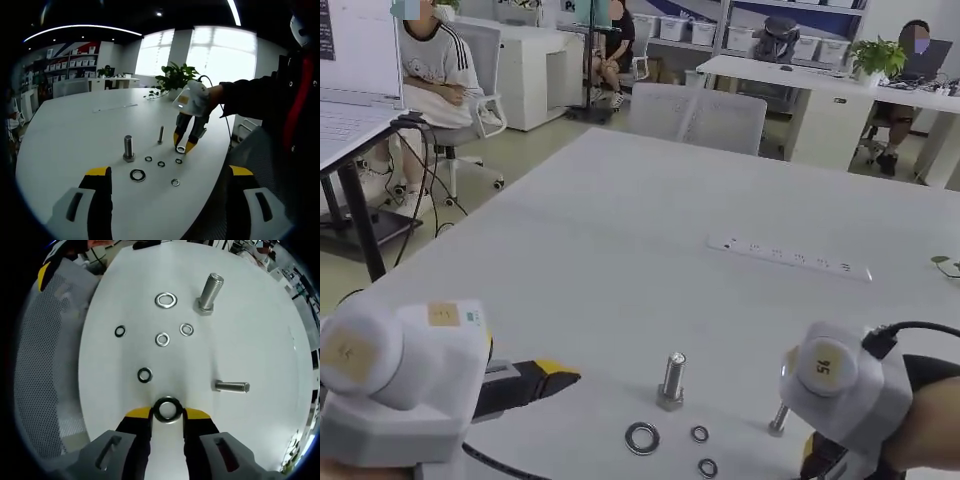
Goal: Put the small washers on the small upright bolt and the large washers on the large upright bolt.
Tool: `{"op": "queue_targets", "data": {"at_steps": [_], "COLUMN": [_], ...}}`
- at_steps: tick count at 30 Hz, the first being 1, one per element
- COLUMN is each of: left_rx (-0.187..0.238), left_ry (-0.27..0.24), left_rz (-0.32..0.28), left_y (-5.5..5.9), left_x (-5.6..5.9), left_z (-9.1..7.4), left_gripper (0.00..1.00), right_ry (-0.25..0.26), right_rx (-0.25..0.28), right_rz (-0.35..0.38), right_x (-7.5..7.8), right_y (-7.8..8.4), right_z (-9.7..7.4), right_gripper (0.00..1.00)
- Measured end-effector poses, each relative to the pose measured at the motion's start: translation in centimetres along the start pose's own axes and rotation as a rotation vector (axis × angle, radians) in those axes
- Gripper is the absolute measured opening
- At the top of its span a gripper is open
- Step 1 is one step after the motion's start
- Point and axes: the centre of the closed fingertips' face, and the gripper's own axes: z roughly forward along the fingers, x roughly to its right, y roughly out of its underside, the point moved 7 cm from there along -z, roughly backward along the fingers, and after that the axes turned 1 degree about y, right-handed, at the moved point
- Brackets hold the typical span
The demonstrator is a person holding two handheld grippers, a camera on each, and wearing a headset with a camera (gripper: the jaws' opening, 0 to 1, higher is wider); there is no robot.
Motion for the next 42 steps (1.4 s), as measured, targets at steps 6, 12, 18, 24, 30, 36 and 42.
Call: {"op": "queue_targets", "data": {"at_steps": [6, 12, 18, 24, 30, 36, 42], "left_rx": [0.004, 0.004, 0.005, 0.007, 0.01, 0.014, 0.018], "left_ry": [-0.001, -0.001, -0.002, 0.0, 0.003, 0.003, 0.005], "left_rz": [0.001, 0.001, 0.001, 0.003, 0.006, 0.009, 0.014], "left_y": [0.0, 0.0, 0.0, -0.1, -0.2, -0.3, -0.4], "left_x": [-0.1, -0.1, -0.1, -0.1, -0.1, 0.0, 0.1], "left_z": [0.0, 0.0, 0.0, 0.1, 0.1, 0.1, 0.0], "left_gripper": [0.95, 0.95, 0.95, 0.95, 0.95, 0.95, 0.94], "right_ry": [0.0, 0.002, 0.004, 0.009, 0.009, 0.022, 0.045], "right_rx": [-0.011, -0.013, -0.01, -0.023, -0.019, 0.002, 0.012], "right_rz": [0.006, -0.002, -0.01, -0.02, -0.033, -0.051, -0.077], "right_x": [0.1, 0.1, 0.1, 0.0, -0.3, -0.4, -0.4], "right_y": [-0.1, -0.2, -0.5, -0.4, -1.2, -2.1, -3.0], "right_z": [0.0, 0.0, -0.6, -1.4, -3.0, -4.7, -6.3], "right_gripper": [0.23, 0.23, 0.23, 0.23, 0.23, 0.23, 0.23]}}
